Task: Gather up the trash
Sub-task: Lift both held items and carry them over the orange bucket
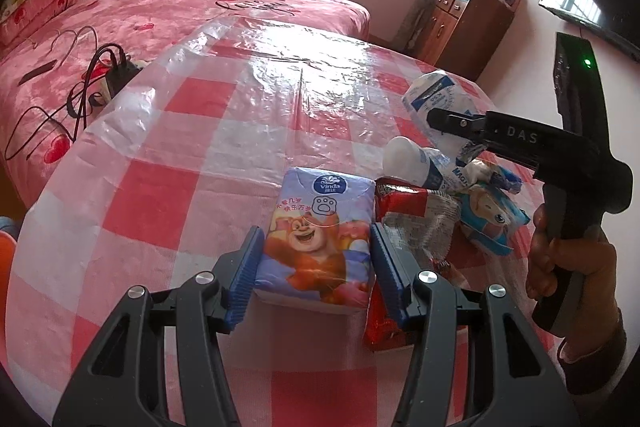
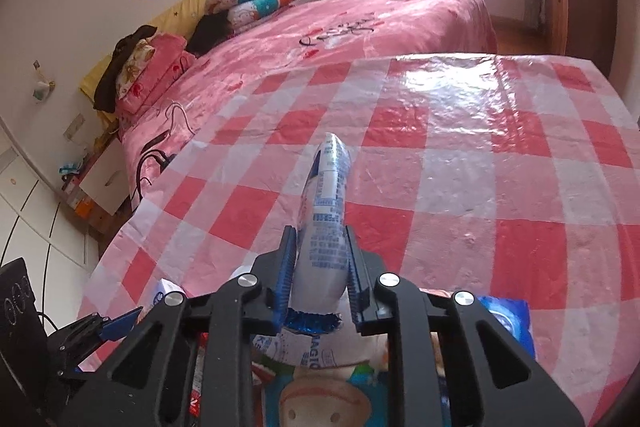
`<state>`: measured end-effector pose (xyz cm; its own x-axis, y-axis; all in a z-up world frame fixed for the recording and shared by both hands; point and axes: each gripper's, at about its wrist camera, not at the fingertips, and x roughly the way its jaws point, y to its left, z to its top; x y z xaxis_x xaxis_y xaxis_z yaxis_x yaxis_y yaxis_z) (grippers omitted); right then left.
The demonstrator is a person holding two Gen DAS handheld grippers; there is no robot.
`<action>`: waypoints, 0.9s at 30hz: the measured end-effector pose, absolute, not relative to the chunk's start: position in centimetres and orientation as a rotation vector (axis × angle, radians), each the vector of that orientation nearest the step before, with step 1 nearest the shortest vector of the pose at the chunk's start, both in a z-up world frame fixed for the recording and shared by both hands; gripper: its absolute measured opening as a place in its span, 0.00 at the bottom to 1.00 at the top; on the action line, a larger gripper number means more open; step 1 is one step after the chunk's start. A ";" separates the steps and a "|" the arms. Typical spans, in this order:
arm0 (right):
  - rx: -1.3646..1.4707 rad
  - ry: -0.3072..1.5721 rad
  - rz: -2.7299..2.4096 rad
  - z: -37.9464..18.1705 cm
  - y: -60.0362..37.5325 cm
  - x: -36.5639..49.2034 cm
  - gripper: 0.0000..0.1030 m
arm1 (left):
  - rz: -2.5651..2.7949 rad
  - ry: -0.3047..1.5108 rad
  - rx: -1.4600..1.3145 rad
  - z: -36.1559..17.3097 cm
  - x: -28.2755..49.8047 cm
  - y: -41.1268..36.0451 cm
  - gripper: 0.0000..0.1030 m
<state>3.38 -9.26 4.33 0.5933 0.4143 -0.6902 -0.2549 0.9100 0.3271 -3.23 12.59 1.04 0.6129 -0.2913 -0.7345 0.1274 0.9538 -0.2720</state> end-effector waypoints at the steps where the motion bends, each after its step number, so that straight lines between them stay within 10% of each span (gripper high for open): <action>1: 0.202 0.845 0.390 4.6 -9.3 3.1 0.24 | -0.246 0.880 -0.205 1.1 -3.4 12.7 0.54; 27: 0.190 0.842 0.467 6.8 -4.0 -4.4 0.24 | -0.251 0.816 -0.298 2.8 -8.3 18.1 0.54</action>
<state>-4.43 -4.04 6.80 0.5723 0.4692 -0.6726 -0.3220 0.8828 0.3419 -8.32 18.07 2.78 0.6600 -0.3313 -0.6742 0.1045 0.9293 -0.3543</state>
